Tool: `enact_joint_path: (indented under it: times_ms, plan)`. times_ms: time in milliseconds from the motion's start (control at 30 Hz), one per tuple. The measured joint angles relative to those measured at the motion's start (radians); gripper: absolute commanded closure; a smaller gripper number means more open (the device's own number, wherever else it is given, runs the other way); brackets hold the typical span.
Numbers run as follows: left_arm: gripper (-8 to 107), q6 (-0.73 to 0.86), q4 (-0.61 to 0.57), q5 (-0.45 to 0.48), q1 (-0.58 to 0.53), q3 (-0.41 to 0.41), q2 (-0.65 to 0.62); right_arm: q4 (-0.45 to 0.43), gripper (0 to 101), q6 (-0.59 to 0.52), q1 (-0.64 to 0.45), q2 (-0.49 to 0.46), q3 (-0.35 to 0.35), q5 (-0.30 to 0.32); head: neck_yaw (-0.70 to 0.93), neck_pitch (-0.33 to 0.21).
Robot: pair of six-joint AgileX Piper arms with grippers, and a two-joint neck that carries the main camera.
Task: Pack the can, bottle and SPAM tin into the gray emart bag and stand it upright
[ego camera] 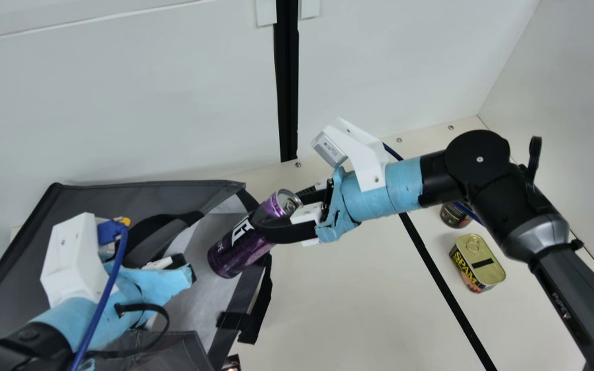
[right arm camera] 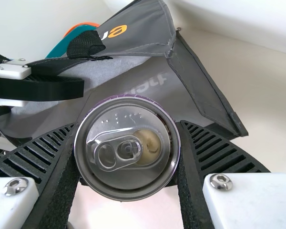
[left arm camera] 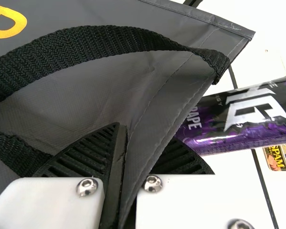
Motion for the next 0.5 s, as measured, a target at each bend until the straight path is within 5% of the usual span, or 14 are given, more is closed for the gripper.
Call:
enact_joint_path:
  times_ms: [500]
  plan:
    - [107,0.0,0.0,0.0,0.0,0.0,0.0,0.013,101,-0.002,0.039,0.046,-0.013,0.0,-0.002,0.0]
